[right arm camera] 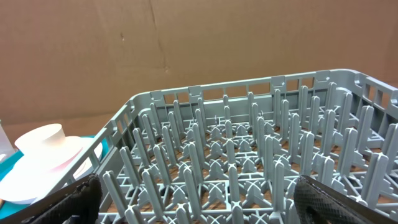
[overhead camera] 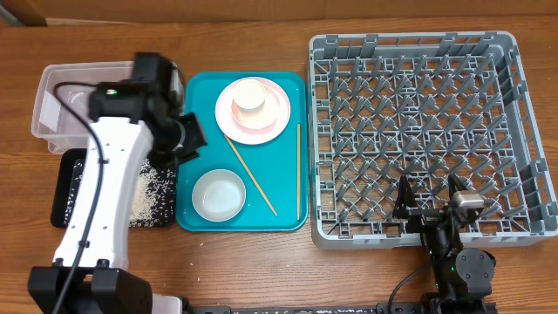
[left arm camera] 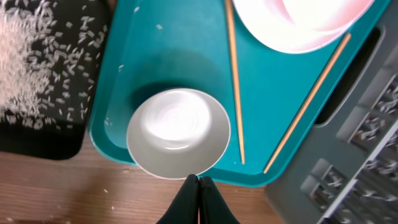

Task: Sort waste into correct bins and load items into the dishwasher
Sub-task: 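Open the left gripper and withdraw it over the clear bin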

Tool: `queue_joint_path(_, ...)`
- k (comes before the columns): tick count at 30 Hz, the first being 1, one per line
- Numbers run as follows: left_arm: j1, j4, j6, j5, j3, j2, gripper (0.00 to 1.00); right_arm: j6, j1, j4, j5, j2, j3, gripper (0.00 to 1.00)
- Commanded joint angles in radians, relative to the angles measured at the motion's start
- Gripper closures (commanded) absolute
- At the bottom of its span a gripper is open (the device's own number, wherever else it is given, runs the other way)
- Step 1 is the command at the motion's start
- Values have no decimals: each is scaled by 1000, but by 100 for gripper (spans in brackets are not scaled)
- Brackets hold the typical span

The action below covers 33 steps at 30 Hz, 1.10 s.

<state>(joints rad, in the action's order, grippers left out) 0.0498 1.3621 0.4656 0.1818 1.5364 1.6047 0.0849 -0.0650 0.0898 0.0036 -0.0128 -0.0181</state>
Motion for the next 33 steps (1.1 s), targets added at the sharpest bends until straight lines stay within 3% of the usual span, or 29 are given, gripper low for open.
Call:
queue_joint_path(1, -54, 17, 3, 155, 11, -9, 96, -3, 6, -6, -6, 10, 10, 0)
queue_joint_path(13, 44, -50, 7, 153, -117, -9, 94, -3, 6, -6, -6, 10, 10, 0)
queue_joint_path(15, 57, -59, 7, 151, -143, -8, 81, -3, 6, -6, -6, 10, 10, 0)
queue_joint_path(17, 69, -70, 7, 151, -171, -8, 61, -3, 6, -6, -6, 10, 10, 0)
queue_joint_path(19, 75, -82, 7, 151, -189, -8, 55, -3, 6, -6, -6, 10, 10, 0)
queue_joint_path(20, 76, -86, 7, 151, -197, -8, 58, -3, 6, -6, -6, 10, 10, 0)
queue_joint_path(21, 76, -89, 6, 150, -201, -8, 85, -3, 6, -6, -6, 10, 10, 0)
queue_joint_path(22, 76, -93, 6, 145, -201, -8, 96, -9, 6, -11, -2, 10, 10, 0)
queue_joint_path(27, 30, -152, 22, 126, -200, -8, 96, -6, 5, -34, -10, 10, 10, 0)
queue_joint_path(33, -76, -260, 167, 158, -200, -8, 96, 5, 4, -139, -55, 10, 10, 0)
